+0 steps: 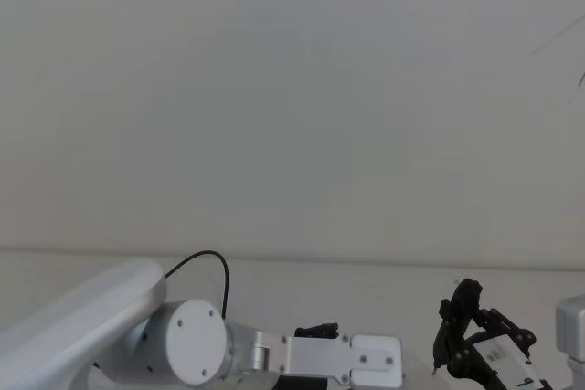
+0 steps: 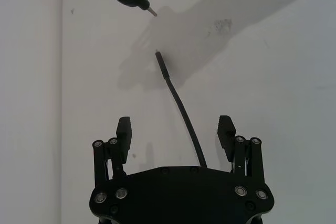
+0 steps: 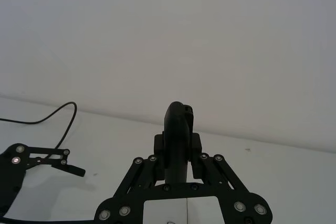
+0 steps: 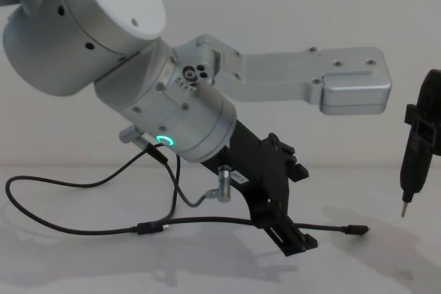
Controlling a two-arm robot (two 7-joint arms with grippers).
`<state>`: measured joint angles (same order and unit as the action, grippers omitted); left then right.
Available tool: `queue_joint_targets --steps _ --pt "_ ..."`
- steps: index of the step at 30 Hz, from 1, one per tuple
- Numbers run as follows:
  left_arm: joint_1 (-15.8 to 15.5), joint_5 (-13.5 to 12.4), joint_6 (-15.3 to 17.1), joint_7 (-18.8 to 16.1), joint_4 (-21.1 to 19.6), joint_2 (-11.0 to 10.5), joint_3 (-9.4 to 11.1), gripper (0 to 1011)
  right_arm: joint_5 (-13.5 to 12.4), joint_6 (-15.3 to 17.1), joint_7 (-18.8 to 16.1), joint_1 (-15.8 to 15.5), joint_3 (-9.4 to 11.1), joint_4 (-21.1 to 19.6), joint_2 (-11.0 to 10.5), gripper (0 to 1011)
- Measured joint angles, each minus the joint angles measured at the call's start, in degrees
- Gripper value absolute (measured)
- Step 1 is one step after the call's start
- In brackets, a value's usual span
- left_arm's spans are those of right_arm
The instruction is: Pick up the data cable with the one hand.
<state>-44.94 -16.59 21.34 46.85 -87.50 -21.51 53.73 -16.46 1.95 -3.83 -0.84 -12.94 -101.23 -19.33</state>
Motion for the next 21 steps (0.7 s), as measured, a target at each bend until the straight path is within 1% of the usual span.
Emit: queue_joint_targets --steps 11,21 --pt "0.16 -0.80 1.90 -0.51 1.60 2.18 -0.23 1000 0.00 0.00 0.00 0.00 0.00 0.00 0.00 268" --pt "-0.15 -1.92 3.52 -0.39 2.24 3.04 -0.08 1000 0.00 0.00 0.00 0.00 0.00 0.00 0.00 268"
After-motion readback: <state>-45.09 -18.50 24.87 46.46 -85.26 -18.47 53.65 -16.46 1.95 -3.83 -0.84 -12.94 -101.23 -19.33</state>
